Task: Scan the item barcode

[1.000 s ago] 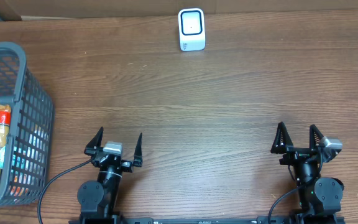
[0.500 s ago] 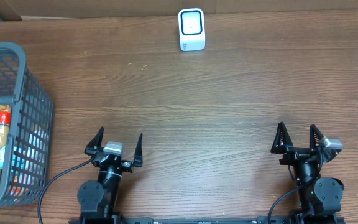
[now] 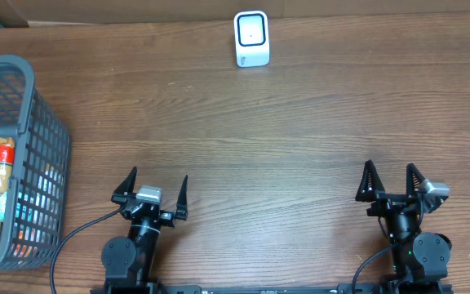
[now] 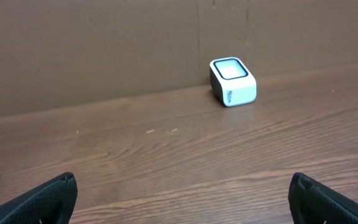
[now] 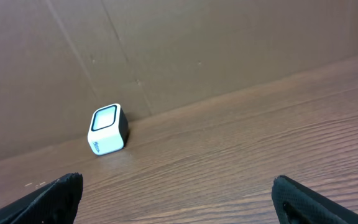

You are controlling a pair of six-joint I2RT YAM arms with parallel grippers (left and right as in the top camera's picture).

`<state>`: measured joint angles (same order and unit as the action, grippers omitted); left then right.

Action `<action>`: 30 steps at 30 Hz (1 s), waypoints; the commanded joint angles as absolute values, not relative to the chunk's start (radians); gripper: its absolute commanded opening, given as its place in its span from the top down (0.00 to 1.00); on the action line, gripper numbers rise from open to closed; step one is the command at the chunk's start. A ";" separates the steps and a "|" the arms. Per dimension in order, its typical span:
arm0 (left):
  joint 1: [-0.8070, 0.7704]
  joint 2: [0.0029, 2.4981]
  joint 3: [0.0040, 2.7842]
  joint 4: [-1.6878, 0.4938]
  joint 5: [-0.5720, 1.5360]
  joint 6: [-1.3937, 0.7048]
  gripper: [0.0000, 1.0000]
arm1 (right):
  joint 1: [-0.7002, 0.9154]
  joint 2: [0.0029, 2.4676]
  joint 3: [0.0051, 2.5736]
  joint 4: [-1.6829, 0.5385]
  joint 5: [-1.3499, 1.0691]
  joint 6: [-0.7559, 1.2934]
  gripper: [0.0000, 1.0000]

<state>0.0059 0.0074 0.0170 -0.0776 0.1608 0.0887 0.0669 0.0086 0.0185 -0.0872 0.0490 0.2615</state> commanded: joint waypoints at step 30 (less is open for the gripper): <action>0.000 1.028 1.319 -0.872 0.243 0.054 0.00 | 0.071 0.005 0.008 -0.081 0.047 0.258 0.00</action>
